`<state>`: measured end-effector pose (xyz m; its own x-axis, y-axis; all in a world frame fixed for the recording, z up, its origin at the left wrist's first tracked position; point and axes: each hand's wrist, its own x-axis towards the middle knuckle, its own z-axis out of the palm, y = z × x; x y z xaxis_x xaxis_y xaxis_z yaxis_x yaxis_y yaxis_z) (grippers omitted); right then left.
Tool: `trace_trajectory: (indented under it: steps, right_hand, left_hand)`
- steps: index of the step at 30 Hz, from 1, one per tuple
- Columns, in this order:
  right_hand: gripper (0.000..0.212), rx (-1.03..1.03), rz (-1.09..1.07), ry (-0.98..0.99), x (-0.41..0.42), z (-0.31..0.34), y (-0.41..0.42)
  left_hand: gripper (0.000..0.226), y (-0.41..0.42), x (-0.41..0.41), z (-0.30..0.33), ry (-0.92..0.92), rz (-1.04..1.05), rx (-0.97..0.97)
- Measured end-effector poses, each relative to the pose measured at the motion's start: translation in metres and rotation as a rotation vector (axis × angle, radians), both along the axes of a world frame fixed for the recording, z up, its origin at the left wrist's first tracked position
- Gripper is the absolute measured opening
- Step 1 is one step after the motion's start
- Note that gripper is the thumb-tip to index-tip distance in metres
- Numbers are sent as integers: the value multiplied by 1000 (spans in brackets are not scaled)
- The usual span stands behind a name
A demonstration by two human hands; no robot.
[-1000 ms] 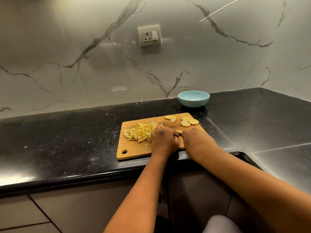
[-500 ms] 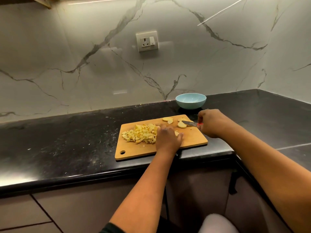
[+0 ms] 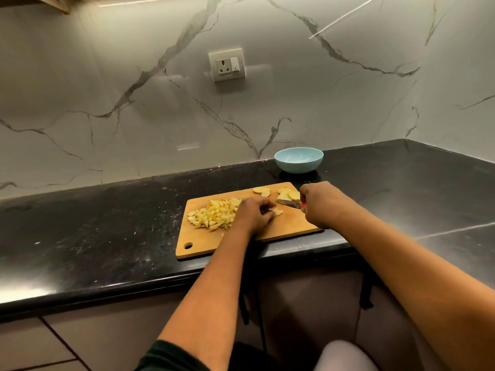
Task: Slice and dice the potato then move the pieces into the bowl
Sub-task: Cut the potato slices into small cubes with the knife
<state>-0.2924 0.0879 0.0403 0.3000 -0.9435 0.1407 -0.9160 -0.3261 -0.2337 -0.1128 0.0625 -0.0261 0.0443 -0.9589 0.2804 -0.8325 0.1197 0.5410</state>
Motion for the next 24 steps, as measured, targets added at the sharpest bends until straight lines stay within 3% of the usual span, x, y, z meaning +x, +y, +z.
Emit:
trace_trajectory:
  steps: [3, 6, 11, 24]
  right_hand:
    - [31, -32, -36, 11, 5, -1, 1]
    - [26, -5, -120, -65, 4, -4, 4]
    - [10, -60, -234, -260, 3, -57, 35]
    - [8, -129, -188, -245, 11, -61, 32]
  left_hand:
    - [37, 5, -5, -8, -34, 65, -136]
    - [27, 10, -7, -16, -79, 128, -243]
    - [33, 11, -6, -18, -119, 83, -225]
    - [29, 2, -1, -19, -46, 64, -155]
